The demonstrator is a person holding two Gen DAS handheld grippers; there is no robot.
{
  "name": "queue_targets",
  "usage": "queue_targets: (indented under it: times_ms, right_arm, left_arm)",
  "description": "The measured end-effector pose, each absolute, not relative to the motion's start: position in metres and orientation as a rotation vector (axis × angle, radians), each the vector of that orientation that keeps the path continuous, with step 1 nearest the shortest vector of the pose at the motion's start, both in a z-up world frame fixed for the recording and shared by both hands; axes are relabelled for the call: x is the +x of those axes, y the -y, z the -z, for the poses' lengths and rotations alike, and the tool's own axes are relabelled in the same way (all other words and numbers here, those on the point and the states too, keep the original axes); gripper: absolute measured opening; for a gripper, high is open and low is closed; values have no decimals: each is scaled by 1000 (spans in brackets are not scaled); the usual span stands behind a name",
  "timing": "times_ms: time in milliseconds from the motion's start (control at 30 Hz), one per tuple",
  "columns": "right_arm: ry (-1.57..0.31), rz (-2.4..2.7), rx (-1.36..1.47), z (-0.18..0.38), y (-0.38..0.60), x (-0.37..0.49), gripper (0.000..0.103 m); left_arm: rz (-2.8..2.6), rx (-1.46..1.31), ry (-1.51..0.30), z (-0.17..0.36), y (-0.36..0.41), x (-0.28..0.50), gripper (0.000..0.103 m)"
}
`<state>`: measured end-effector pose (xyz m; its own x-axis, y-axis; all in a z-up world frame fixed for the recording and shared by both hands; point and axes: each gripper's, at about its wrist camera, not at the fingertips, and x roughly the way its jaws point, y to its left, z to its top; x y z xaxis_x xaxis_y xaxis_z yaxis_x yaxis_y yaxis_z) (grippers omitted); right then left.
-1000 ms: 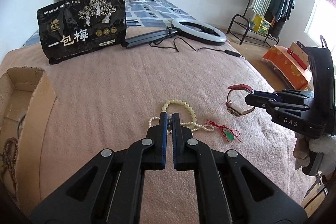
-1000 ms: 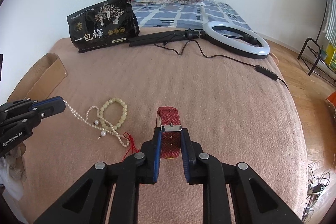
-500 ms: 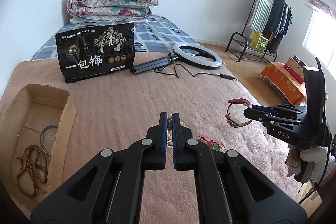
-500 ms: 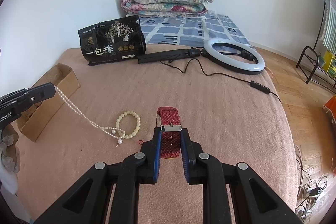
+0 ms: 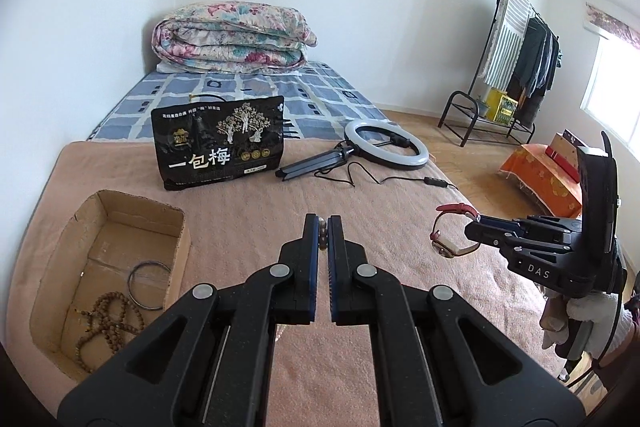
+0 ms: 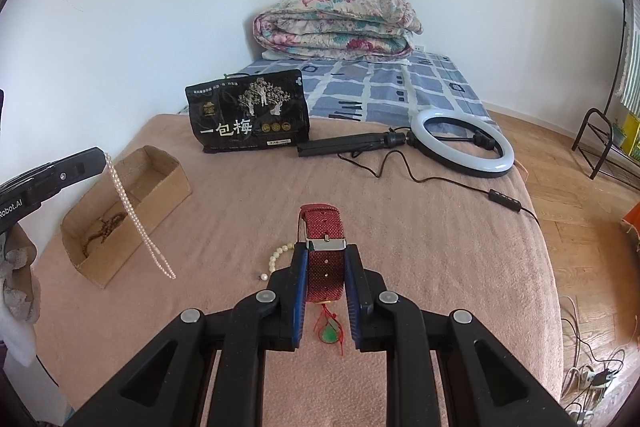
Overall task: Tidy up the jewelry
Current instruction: 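Lift the pearl necklace and red watch and carry them over the box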
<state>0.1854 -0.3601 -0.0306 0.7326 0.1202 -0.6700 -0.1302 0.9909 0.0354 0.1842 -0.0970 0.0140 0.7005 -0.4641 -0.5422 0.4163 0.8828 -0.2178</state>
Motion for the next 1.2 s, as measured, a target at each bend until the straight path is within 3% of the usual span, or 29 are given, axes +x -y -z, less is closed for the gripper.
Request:
queue_targets:
  times_ms: [667,1200]
  right_arm:
    - [-686,-288,-49,1,250,223,16]
    - [-714,-397,-87,16,158,250,16]
  left_arm:
    - [333,-141,-529,-58,-18,182,2]
    - [236,-147,-561,-34,-79,179,2]
